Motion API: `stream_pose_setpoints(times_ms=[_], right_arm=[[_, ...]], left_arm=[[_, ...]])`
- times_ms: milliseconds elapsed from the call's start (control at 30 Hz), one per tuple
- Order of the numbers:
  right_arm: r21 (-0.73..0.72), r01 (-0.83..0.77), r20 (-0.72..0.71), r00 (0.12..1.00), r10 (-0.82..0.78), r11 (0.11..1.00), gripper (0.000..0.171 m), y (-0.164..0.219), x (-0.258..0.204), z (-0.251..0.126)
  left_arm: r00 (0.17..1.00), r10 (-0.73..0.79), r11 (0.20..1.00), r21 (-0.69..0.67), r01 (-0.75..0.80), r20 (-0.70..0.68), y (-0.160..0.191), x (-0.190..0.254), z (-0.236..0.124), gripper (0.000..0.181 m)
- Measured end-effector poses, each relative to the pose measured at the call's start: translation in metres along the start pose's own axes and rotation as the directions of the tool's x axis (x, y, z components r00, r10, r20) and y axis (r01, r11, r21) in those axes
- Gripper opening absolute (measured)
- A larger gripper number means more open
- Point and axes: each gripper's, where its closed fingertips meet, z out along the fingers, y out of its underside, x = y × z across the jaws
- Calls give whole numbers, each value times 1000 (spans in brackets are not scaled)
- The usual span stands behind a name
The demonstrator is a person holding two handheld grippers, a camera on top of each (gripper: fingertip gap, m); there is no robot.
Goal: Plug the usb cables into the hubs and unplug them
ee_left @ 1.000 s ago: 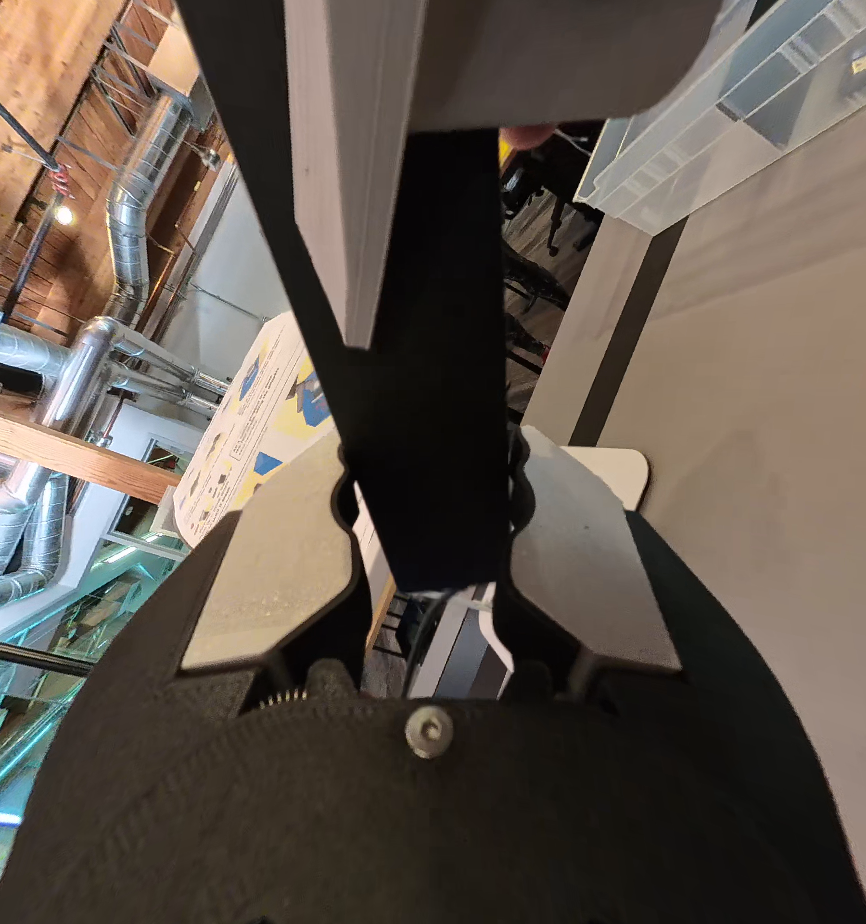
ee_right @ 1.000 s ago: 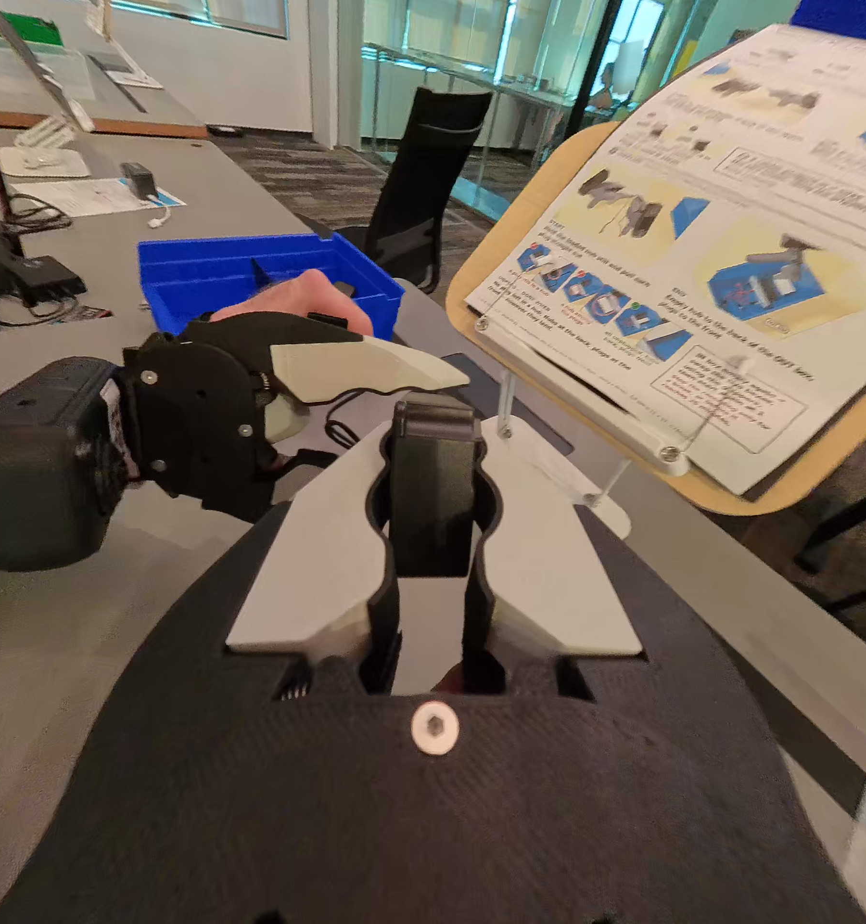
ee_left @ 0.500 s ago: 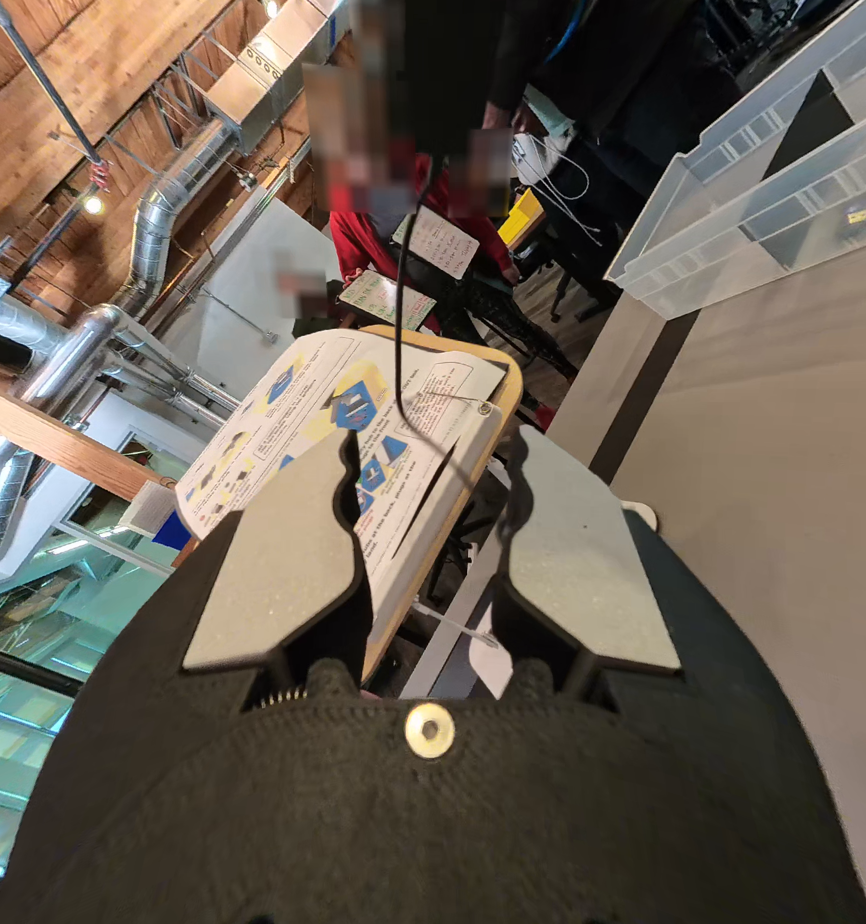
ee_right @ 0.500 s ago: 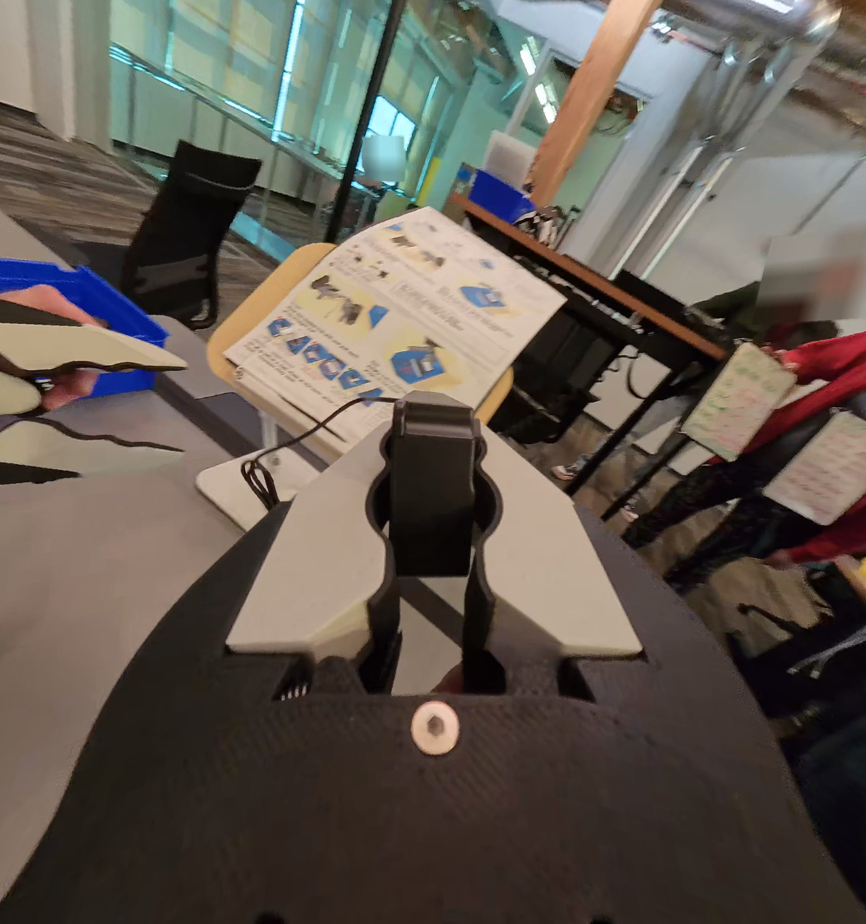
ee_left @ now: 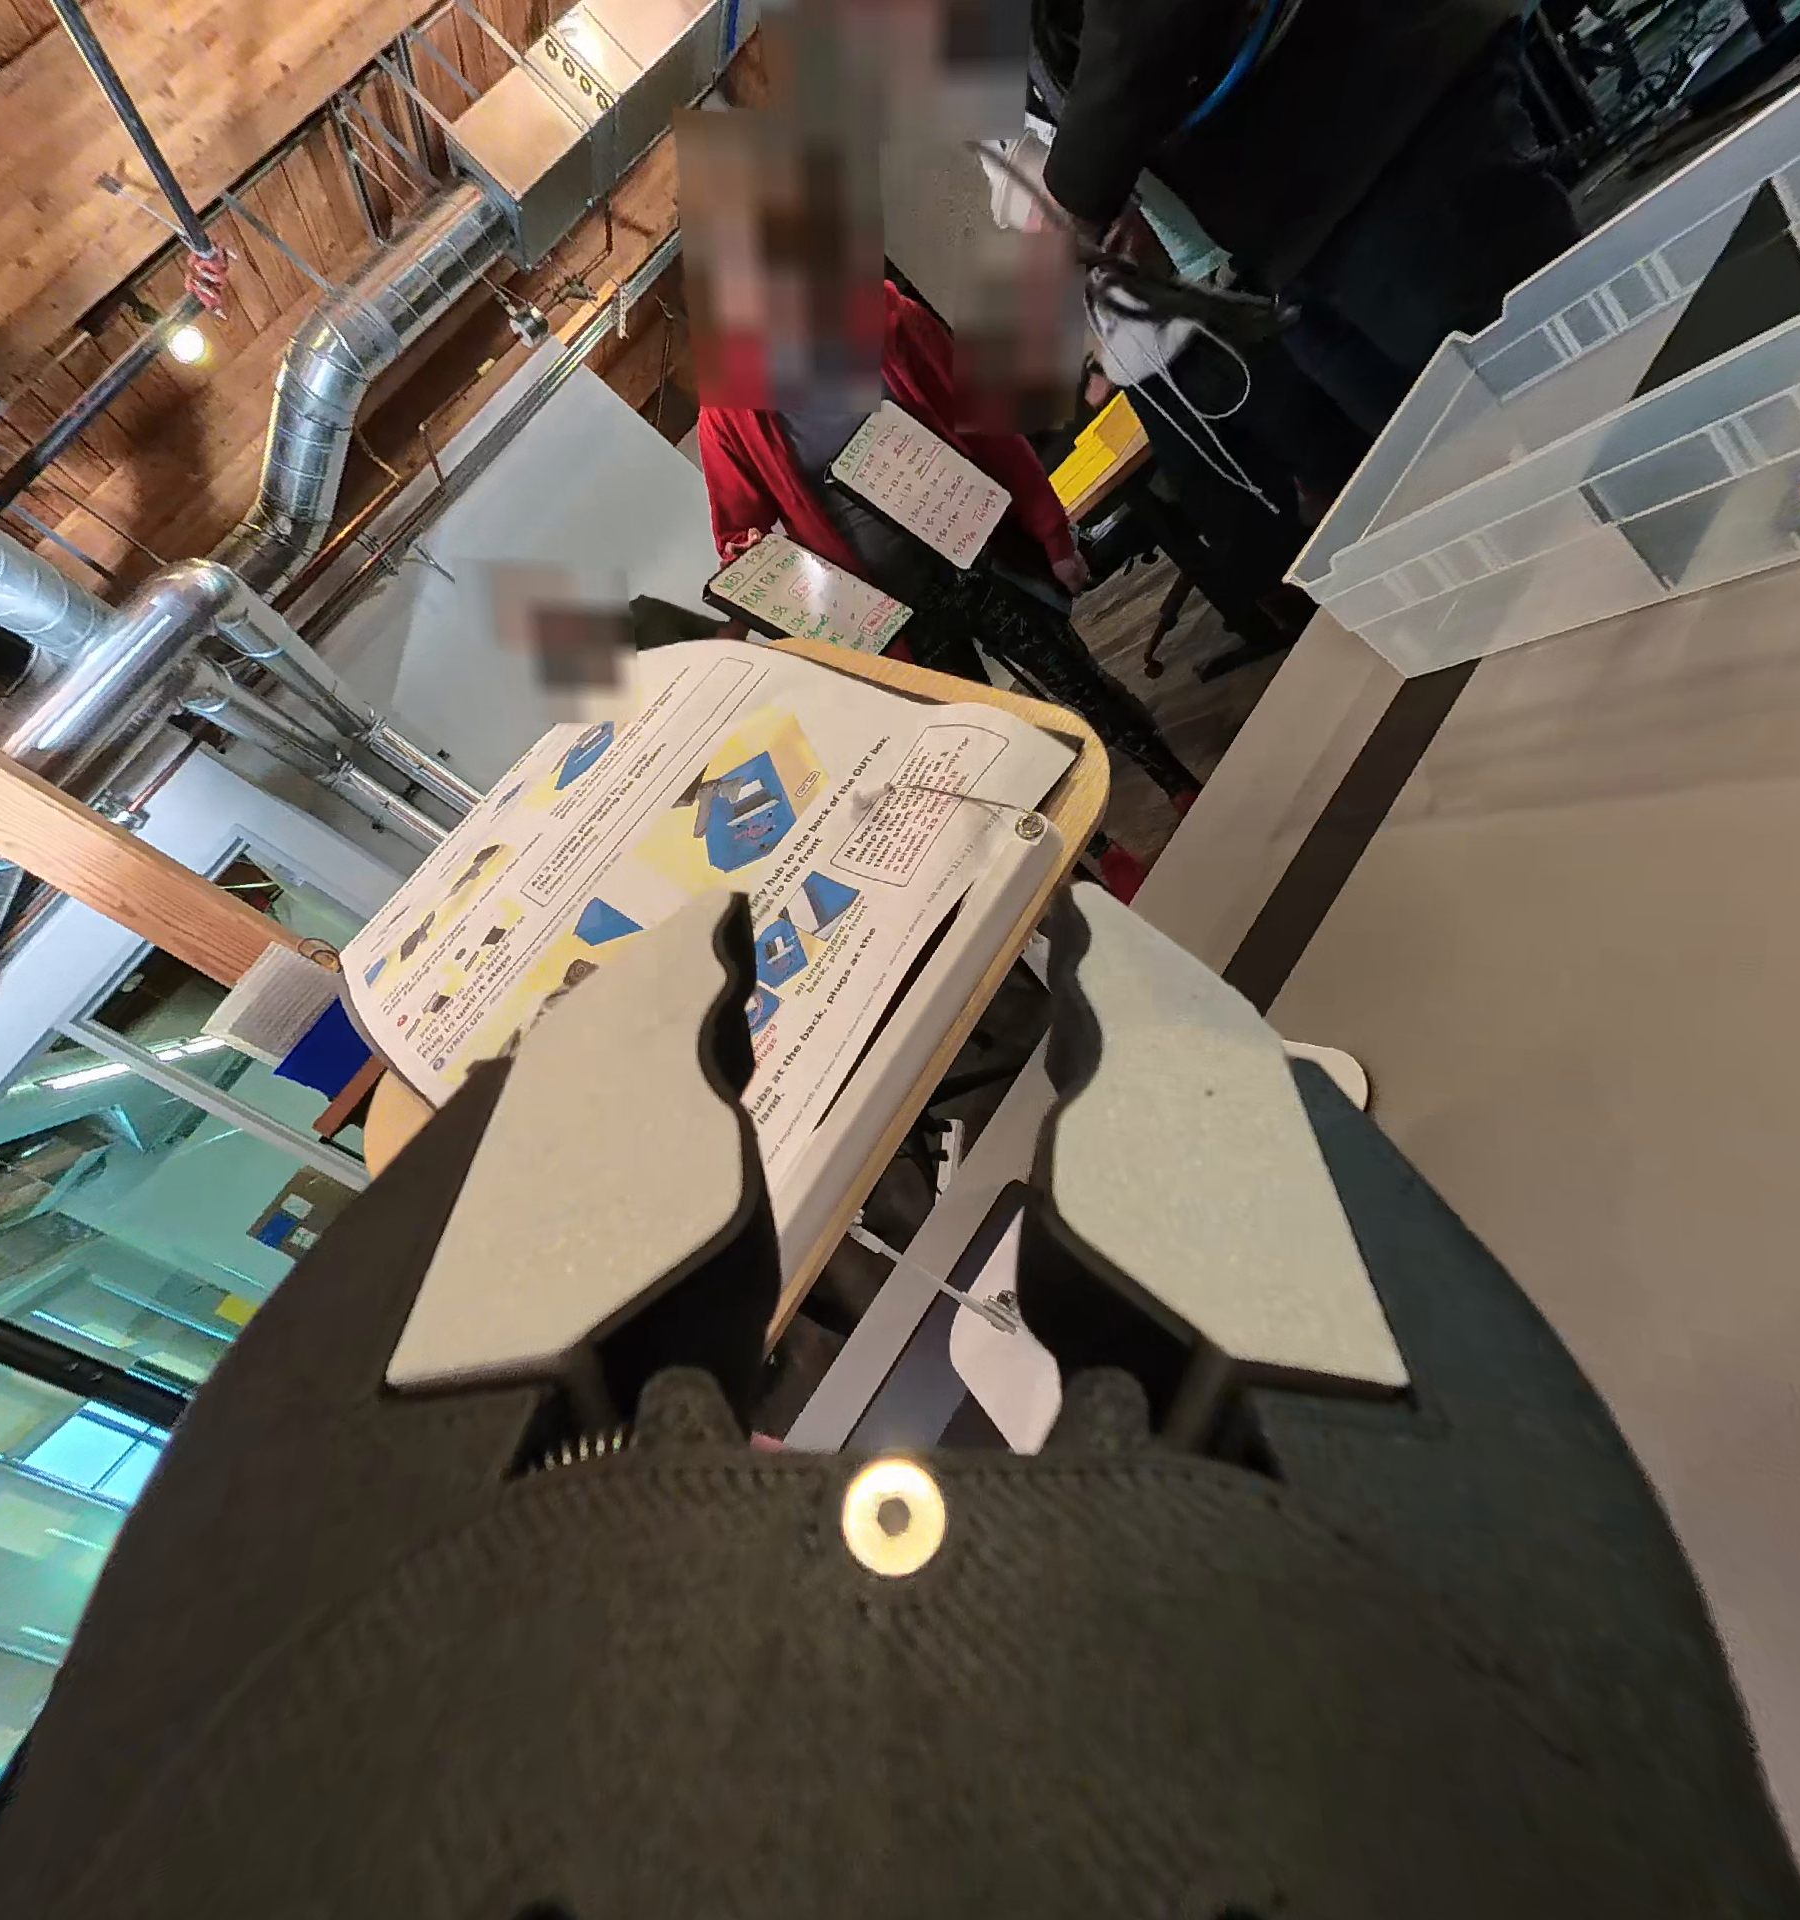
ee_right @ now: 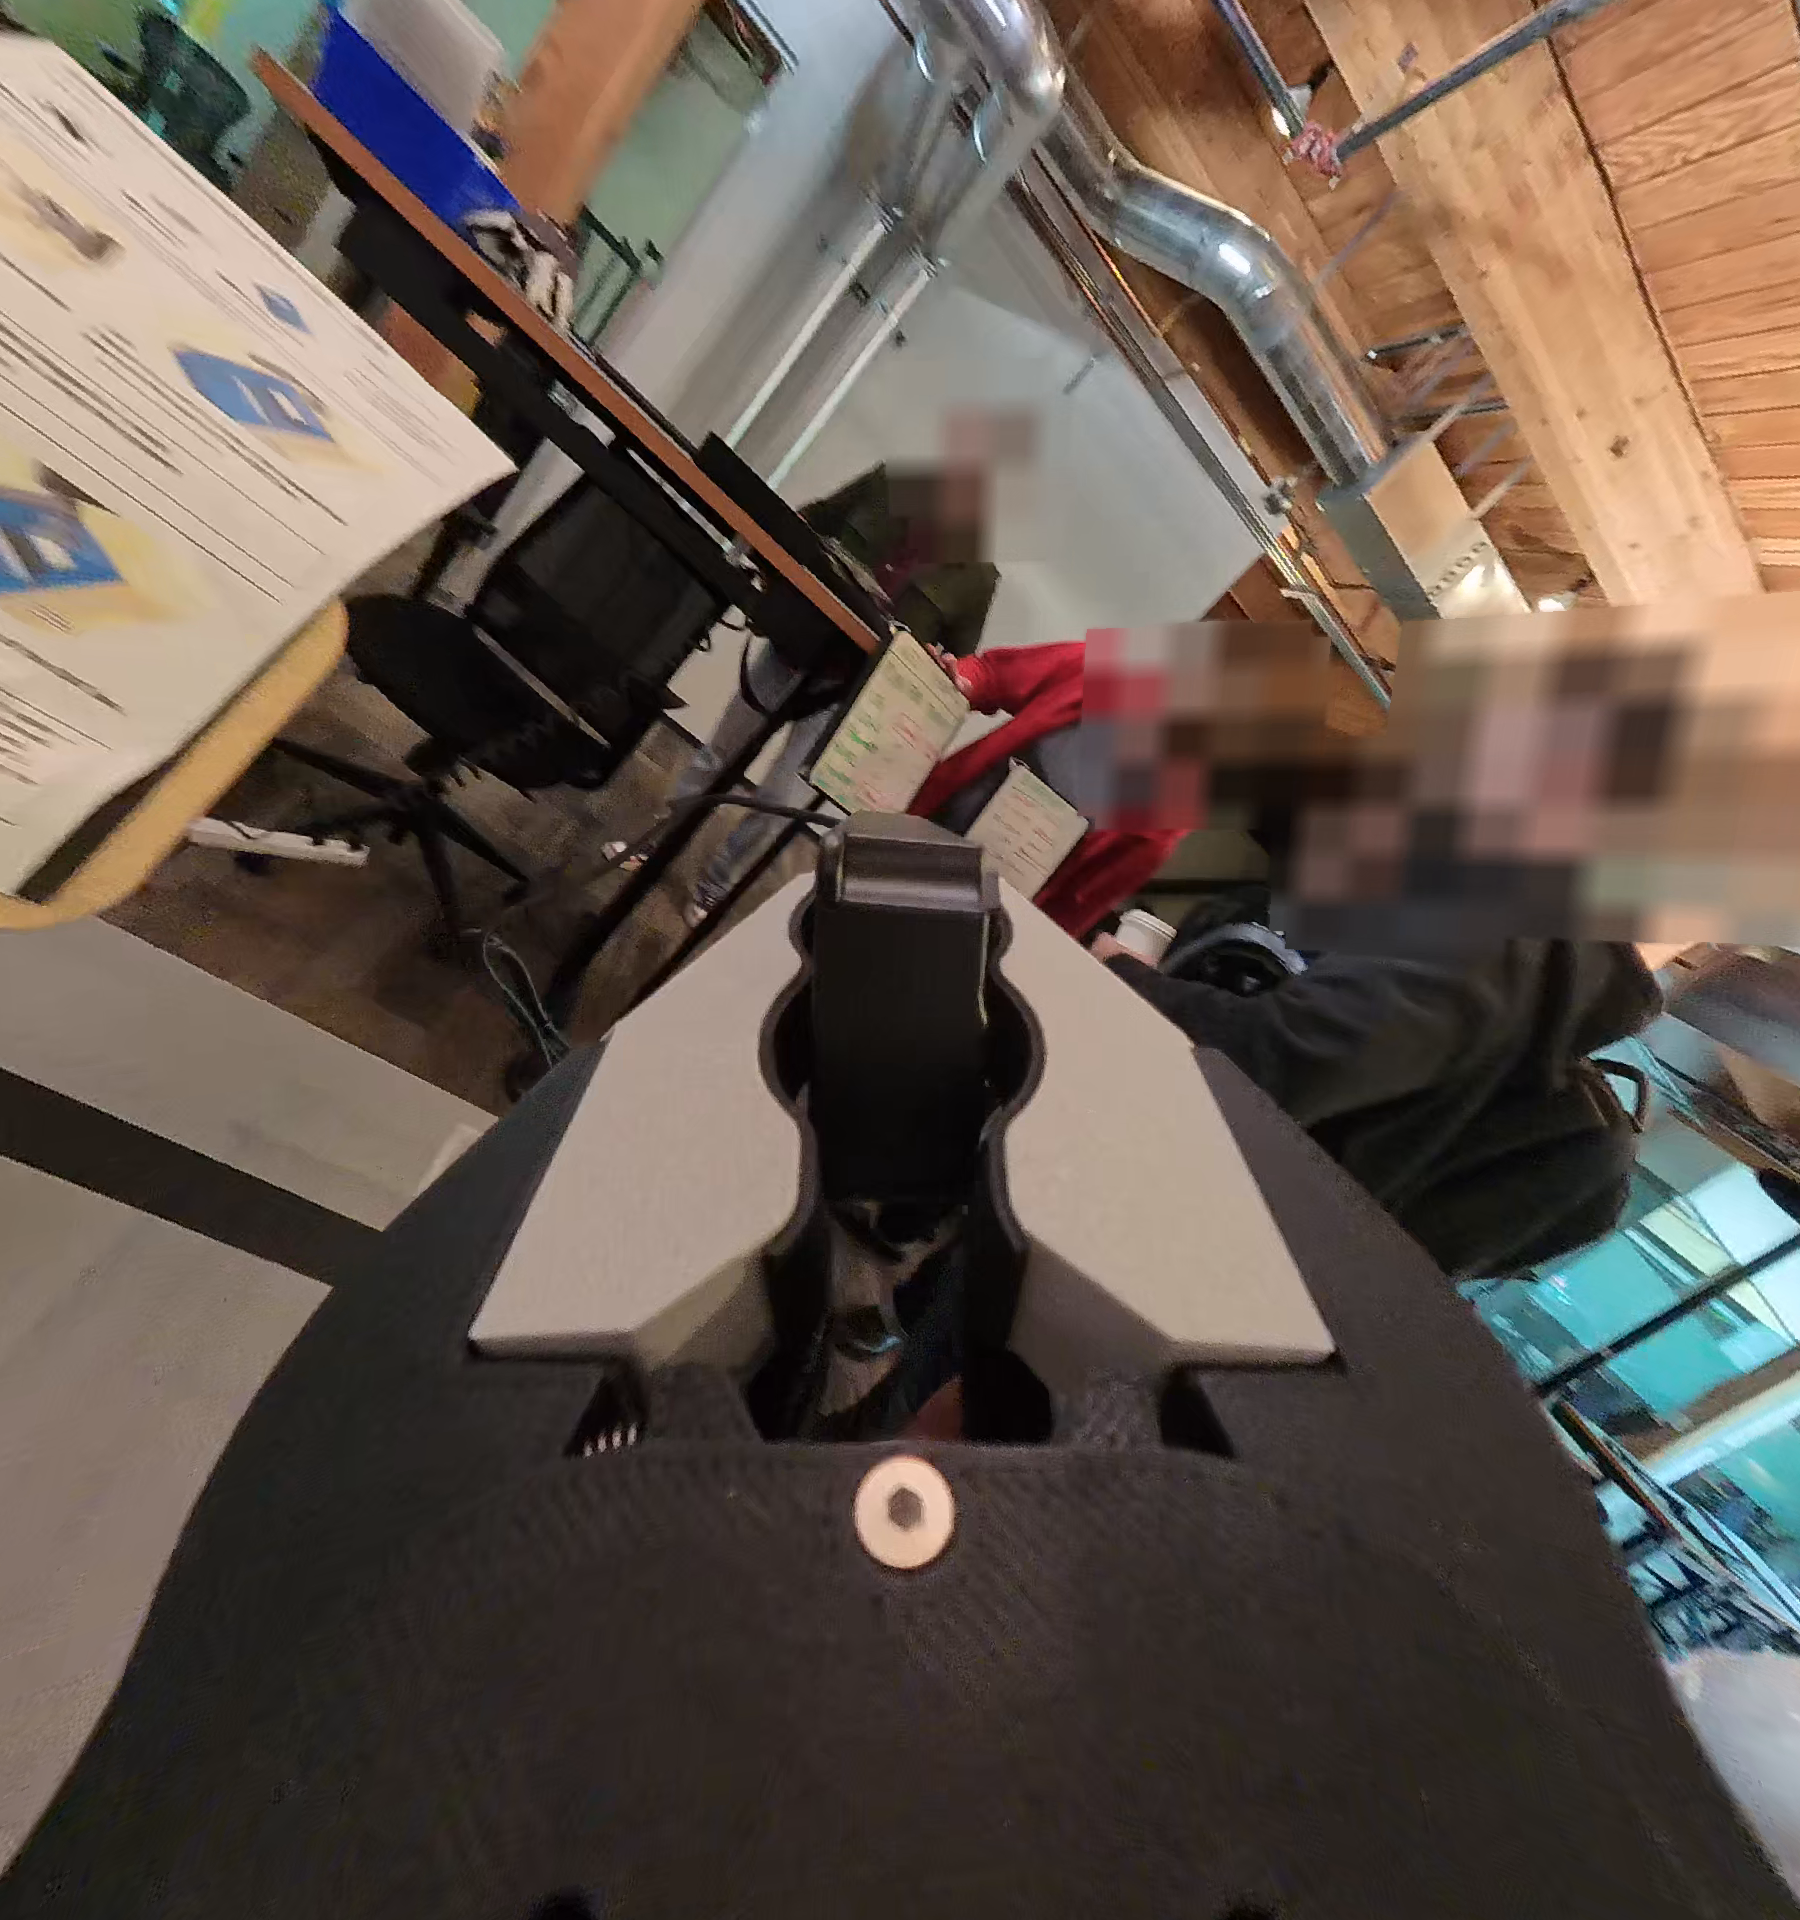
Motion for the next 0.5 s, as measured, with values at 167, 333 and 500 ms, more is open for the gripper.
stream_pose_setpoints(times_ms=[167,333,500], right_arm=[[-107,5,10,1000,-4,994,22,43,4,20],[-205,14,57,998,-2,979,23,94,-19,41],[-309,29,132,991,13,951,22,140,-49,58]], left_arm=[[1000,-11,1000,-14,11,-7,7,2,3,55],[1000,-17,999,-32,16,-21,15,7,6,56],[999,-19,999,-44,18,-33,20,10,8,56]])
